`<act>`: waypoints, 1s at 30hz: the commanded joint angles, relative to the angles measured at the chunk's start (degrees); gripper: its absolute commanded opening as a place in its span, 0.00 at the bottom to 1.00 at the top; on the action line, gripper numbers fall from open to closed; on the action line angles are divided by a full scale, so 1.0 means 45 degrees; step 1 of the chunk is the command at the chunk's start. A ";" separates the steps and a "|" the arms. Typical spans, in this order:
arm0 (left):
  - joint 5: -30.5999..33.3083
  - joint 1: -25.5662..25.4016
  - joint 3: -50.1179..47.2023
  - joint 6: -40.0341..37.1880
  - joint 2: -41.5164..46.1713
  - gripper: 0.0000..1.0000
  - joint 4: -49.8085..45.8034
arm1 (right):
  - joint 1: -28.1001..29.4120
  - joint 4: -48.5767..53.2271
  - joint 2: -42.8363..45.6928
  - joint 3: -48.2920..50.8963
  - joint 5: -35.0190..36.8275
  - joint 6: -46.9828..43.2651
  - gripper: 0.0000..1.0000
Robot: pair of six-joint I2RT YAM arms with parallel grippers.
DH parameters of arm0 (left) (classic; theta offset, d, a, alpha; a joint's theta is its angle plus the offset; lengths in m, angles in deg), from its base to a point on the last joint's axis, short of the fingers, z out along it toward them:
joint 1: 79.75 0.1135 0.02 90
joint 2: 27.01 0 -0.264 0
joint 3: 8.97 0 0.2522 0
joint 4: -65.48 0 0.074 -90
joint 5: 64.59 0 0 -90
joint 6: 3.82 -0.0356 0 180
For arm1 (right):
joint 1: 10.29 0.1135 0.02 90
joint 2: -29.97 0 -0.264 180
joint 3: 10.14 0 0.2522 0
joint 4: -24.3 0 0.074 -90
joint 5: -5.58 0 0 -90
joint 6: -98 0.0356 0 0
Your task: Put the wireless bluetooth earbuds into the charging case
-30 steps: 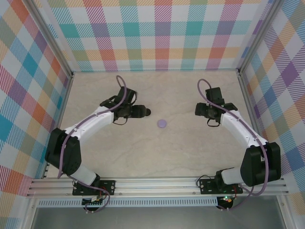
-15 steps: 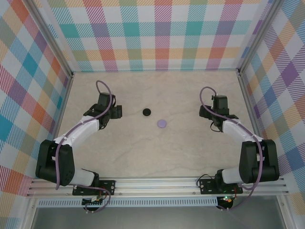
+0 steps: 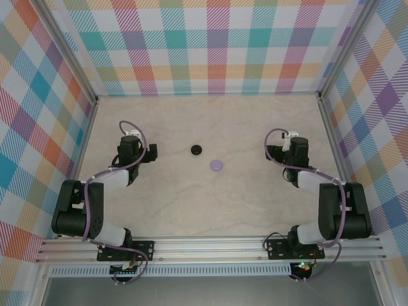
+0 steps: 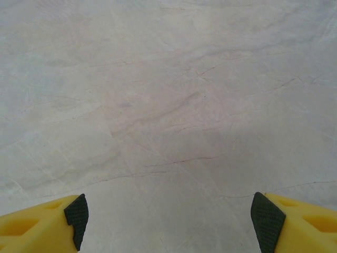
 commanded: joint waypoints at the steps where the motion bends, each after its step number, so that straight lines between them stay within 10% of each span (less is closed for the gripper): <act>1: -0.1477 0.0304 -0.1267 -0.0194 -0.0256 1.00 0.3151 | -0.0111 -0.2281 -0.0111 0.0457 -0.0582 -0.0584 0.83; 8: -0.2509 0.0436 -0.2925 -0.0516 -0.1189 1.00 0.6758 | -0.0112 -0.5065 -0.1207 0.1490 -0.0712 -0.0662 0.86; 13: -0.1950 0.0435 -0.2298 -0.0305 -0.1202 1.00 0.5523 | -0.0115 -0.5016 -0.1309 0.1359 -0.0565 -0.0587 1.00; 30: -0.1318 0.0511 -0.2075 0.0091 -0.1263 1.00 0.5222 | -0.0215 -0.4865 -0.1309 0.1291 -0.0727 -0.0517 1.00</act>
